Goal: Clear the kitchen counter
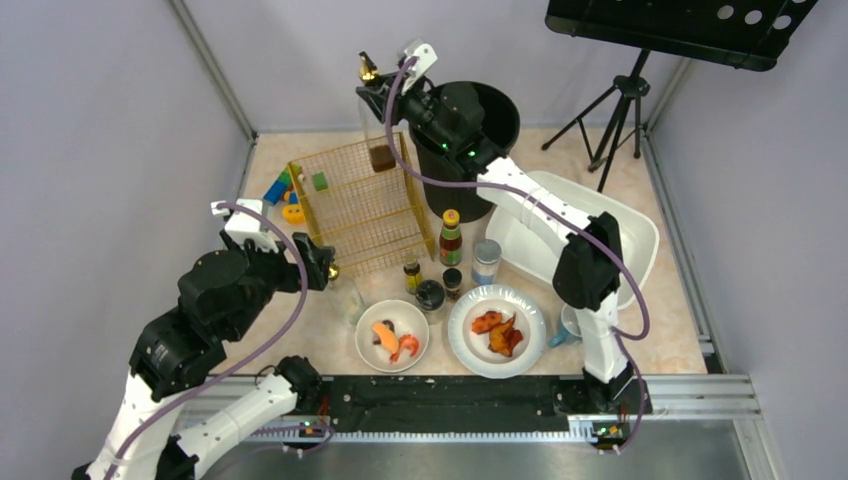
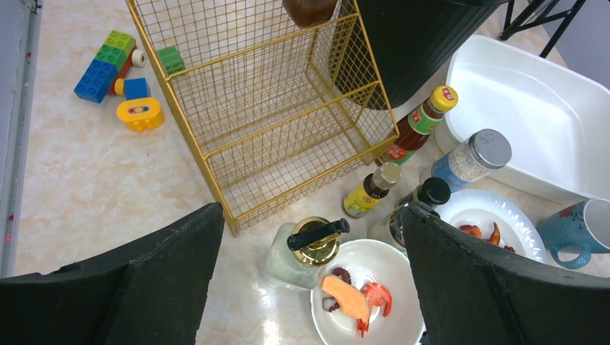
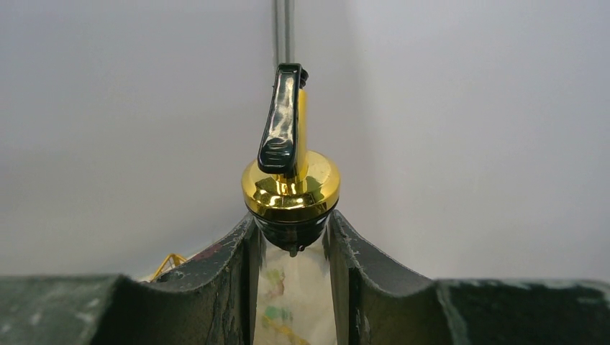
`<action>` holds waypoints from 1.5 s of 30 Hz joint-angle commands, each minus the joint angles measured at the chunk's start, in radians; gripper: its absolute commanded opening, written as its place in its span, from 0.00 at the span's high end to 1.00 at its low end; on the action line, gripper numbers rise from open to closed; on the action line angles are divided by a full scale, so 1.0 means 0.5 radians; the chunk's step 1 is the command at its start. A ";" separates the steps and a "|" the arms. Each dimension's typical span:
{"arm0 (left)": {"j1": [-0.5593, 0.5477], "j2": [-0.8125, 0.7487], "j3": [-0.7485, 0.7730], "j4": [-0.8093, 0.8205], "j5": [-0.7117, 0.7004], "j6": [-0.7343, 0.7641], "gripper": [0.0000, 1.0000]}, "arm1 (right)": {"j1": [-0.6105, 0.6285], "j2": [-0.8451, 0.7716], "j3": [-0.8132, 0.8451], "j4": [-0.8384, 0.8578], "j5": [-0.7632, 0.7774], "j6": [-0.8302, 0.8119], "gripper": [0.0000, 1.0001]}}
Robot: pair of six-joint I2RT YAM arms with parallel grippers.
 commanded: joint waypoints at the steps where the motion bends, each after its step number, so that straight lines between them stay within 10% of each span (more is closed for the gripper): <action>1: 0.002 0.004 -0.010 0.123 0.029 0.040 0.01 | -0.031 0.013 0.030 0.268 -0.016 0.048 1.00; 45: 0.002 0.031 -0.021 0.108 0.040 0.036 0.01 | -0.042 0.208 -0.268 0.221 -0.095 0.143 1.00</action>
